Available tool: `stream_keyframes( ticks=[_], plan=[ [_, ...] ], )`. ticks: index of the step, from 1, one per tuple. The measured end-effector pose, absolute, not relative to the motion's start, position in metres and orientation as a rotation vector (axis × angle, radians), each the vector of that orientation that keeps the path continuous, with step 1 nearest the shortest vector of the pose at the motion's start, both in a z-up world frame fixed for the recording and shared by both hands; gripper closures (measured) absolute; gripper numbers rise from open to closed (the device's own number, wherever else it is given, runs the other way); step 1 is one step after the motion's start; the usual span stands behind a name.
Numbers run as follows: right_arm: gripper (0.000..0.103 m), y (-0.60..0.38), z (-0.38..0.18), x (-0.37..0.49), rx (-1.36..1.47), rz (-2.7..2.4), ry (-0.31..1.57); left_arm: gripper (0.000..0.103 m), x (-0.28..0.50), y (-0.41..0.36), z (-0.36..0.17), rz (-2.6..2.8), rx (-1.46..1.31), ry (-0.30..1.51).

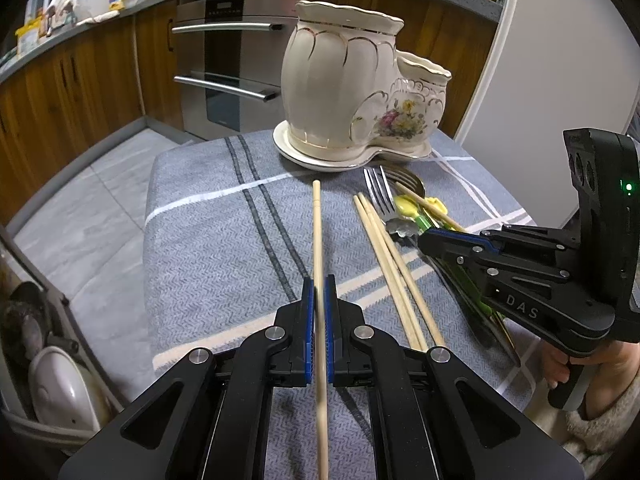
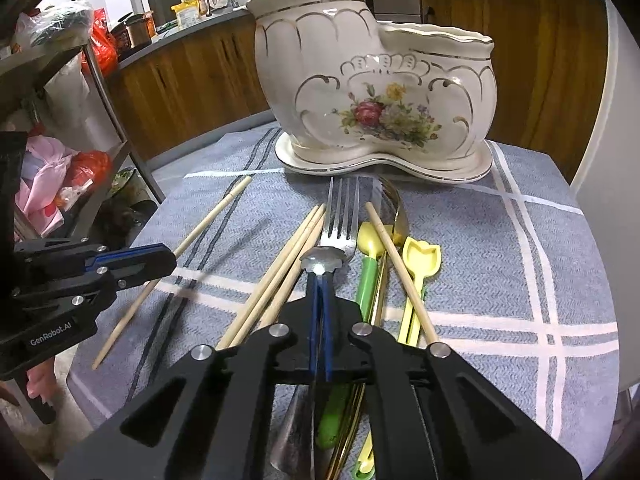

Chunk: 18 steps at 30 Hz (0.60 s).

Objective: Organize utensils
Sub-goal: 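Lift the chopstick with the left tool while the right tool lifts the spoon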

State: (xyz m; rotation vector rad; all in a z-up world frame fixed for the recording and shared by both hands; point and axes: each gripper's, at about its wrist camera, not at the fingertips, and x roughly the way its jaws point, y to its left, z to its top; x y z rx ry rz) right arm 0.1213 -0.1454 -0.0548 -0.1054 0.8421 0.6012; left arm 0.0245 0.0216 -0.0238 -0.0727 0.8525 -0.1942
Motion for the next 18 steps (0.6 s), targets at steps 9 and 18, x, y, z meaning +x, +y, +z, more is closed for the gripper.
stream_keyframes(
  ticks=[9, 18],
  plan=[
    [0.09, -0.137, -0.061, 0.122, -0.128, 0.593, 0.851, 0.097, 0.024, 0.023, -0.025, -0.195, -0.075, 0.853],
    [0.09, -0.128, -0.059, 0.12, -0.163, 0.58, 0.816, 0.097, 0.024, 0.023, -0.025, -0.197, -0.073, 0.854]
  ],
)
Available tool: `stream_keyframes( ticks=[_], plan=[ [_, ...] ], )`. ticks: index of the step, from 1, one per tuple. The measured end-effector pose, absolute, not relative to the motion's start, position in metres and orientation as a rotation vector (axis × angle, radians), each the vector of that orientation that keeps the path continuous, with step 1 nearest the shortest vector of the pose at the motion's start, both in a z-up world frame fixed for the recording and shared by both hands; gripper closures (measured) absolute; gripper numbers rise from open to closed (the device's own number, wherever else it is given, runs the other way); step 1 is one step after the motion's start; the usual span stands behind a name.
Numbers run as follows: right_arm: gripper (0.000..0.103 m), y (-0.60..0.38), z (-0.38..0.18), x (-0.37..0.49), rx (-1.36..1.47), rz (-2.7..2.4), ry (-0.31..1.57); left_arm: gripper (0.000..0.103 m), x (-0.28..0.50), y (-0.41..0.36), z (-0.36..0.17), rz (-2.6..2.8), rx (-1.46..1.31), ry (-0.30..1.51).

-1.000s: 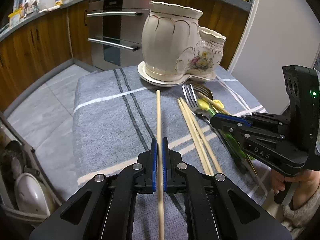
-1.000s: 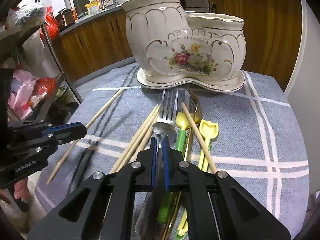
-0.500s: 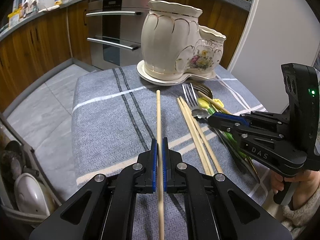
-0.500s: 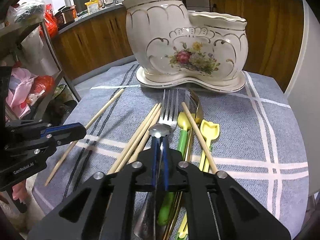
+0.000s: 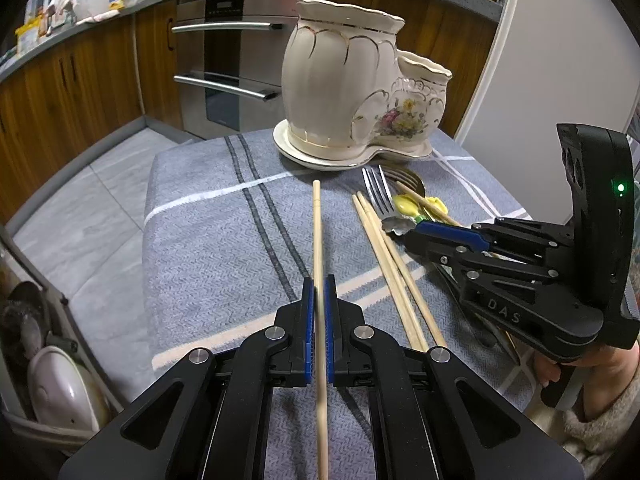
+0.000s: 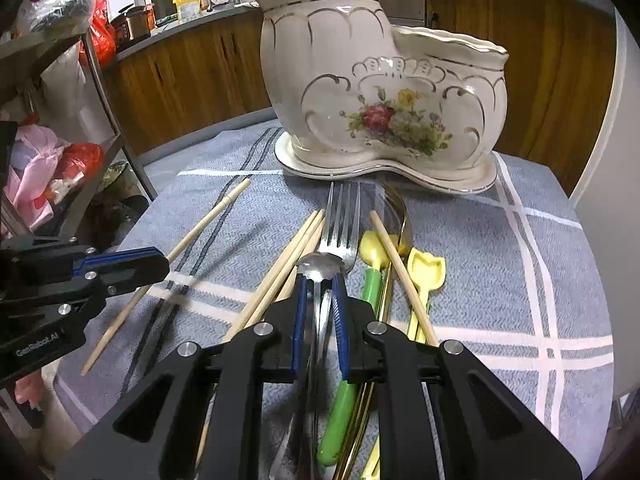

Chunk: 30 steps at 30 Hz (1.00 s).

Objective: Organize utensils
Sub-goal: 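Lift the chopstick with the left tool while the right tool lifts the spoon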

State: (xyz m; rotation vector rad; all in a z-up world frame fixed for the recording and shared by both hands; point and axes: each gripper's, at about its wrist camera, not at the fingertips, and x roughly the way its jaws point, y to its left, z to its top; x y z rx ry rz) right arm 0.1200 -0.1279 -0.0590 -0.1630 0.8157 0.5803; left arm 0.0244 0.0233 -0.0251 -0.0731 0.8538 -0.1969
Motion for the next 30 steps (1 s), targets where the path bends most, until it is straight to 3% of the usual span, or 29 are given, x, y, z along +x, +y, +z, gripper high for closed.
stream_keyframes(
  ticks=[4, 6, 12, 25, 30],
  plan=[
    [0.09, -0.123, -0.058, 0.121, -0.184, 0.585, 0.816, 0.097, 0.025, 0.023, -0.026, -0.196, -0.074, 0.857],
    [0.098, -0.121, -0.058, 0.121, -0.193, 0.585, 0.813, 0.097, 0.025, 0.023, -0.026, -0.197, -0.074, 0.856],
    [0.098, -0.126, -0.055, 0.108, -0.195, 0.618, 0.789, 0.097, 0.026, 0.025, -0.025, -0.196, -0.084, 0.849],
    [0.1, -0.172, -0.005, 0.087, -0.045, 0.661, 0.602, 0.097, 0.021, 0.029, -0.004, -0.222, -0.13, 0.751],
    [0.1, -0.187, 0.022, 0.08, 0.018, 0.651, 0.469, 0.097, 0.018, 0.032, 0.024, -0.246, -0.15, 0.63]
  ],
)
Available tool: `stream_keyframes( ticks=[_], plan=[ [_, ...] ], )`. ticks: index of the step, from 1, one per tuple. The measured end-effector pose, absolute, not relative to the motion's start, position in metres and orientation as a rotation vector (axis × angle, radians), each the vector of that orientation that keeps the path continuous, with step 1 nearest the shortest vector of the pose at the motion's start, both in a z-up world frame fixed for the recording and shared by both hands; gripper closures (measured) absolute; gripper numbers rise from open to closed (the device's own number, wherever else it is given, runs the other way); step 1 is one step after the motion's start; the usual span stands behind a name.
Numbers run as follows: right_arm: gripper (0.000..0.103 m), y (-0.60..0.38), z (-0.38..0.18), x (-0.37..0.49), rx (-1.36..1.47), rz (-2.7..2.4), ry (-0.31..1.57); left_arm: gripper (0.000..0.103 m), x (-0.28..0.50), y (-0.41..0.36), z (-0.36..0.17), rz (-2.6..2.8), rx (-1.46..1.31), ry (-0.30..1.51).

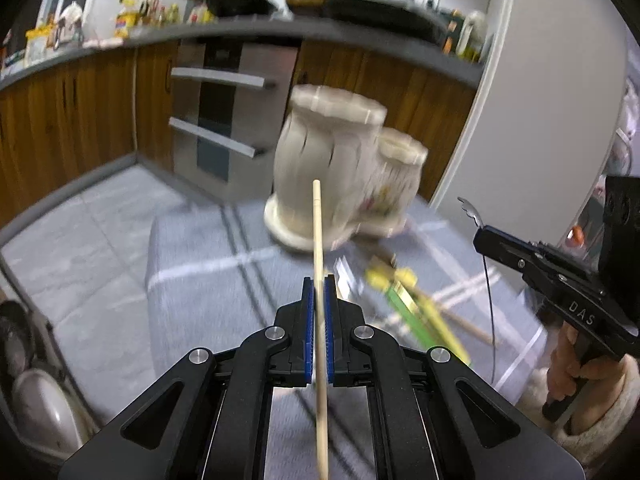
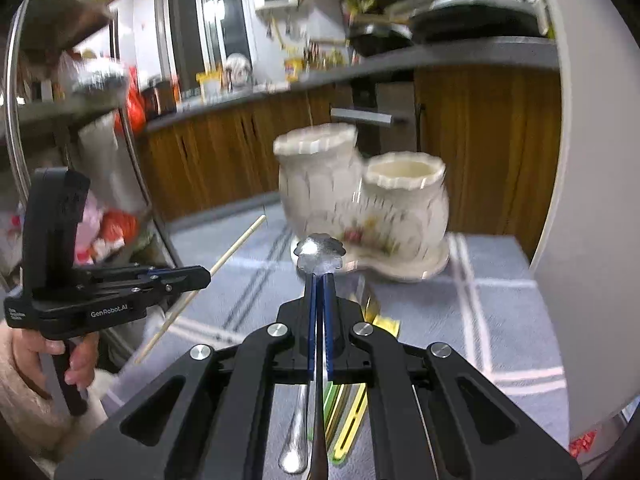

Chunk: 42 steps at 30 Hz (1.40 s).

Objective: Organize utensils
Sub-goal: 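Lift the chopstick with the left tool while the right tool lifts the spoon, then drop the chopstick into the tall holder cup while the right tool drops the spoon into the small cup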

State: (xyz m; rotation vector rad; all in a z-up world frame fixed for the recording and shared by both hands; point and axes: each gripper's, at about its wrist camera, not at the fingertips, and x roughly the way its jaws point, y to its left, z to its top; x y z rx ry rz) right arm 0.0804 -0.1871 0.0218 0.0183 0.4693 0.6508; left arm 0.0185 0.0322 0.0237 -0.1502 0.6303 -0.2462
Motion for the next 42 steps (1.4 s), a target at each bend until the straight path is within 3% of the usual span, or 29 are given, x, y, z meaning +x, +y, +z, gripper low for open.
stream_keyframes(
  ticks=[7, 19, 27, 42],
  plan=[
    [0.1, -0.203, 0.066, 0.085, 0.054, 0.6, 0.25, 0.097, 0.025, 0.022, 0.077, -0.288, -0.14, 0.448],
    [0.1, -0.197, 0.109, 0.207, 0.203, 0.498, 0.207, 0.097, 0.135, 0.002, 0.146, -0.284, -0.176, 0.257],
    [0.1, -0.181, 0.096, 0.241, 0.162, 0.373, 0.107, 0.097, 0.192, -0.003, 0.134, -0.172, -0.138, 0.245],
    [0.1, -0.184, 0.056, 0.241, 0.129, 0.436, 0.277, 0.097, 0.161, 0.01, 0.089, -0.18, -0.058, 0.33]
  ],
)
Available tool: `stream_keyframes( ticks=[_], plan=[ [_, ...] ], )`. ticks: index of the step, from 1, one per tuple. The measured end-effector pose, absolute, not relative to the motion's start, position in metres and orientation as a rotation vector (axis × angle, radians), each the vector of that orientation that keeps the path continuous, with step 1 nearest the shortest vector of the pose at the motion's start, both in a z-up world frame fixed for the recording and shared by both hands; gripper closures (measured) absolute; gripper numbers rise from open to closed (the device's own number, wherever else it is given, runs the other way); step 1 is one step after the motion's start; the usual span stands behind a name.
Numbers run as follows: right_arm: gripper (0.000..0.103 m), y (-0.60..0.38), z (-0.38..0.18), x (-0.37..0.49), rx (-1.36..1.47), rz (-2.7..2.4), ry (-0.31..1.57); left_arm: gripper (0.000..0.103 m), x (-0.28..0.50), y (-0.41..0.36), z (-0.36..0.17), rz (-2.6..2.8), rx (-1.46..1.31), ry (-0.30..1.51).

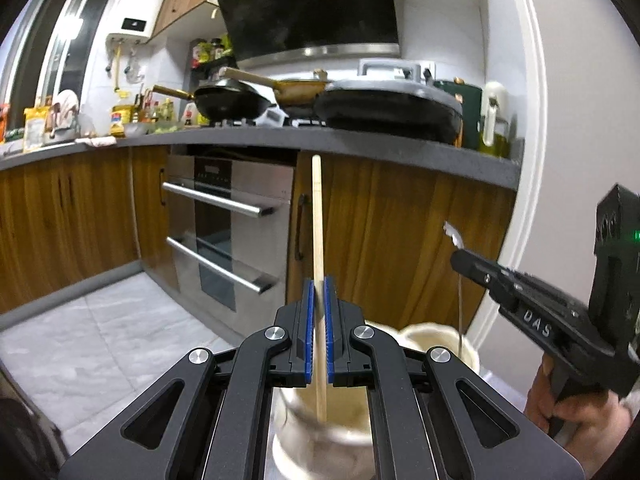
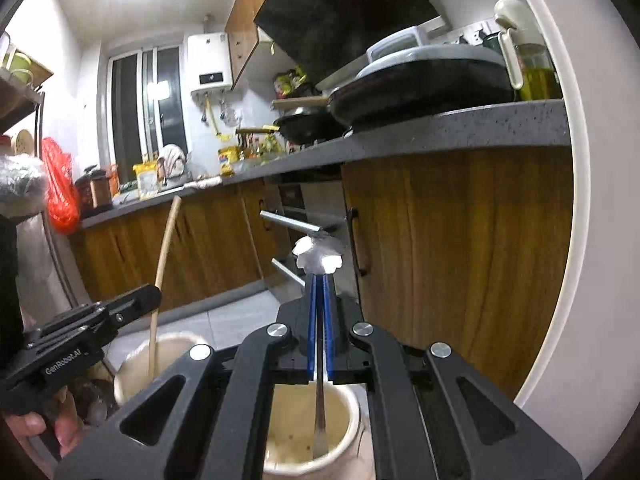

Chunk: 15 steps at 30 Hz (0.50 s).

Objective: Organize utensils
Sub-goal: 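Drop the chopstick into the tall holder cup while the right tool drops the spoon into the small cup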

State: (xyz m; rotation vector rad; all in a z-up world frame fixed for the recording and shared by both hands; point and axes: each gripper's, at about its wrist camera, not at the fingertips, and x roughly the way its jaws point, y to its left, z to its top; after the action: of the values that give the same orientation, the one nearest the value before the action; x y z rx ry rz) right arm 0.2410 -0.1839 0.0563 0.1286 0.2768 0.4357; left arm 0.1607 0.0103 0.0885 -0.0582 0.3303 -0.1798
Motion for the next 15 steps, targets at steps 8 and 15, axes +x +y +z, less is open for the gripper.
stream_keyframes(
  ticks=[8, 15],
  plan=[
    [0.1, -0.184, 0.048, 0.232, 0.118, 0.434, 0.314, 0.097, 0.144, 0.01, 0.077, -0.157, -0.012, 0.368],
    [0.1, -0.186, 0.048, 0.231, 0.117, 0.426, 0.347, 0.097, 0.141, 0.008, 0.071, -0.16, 0.003, 0.398]
  ],
)
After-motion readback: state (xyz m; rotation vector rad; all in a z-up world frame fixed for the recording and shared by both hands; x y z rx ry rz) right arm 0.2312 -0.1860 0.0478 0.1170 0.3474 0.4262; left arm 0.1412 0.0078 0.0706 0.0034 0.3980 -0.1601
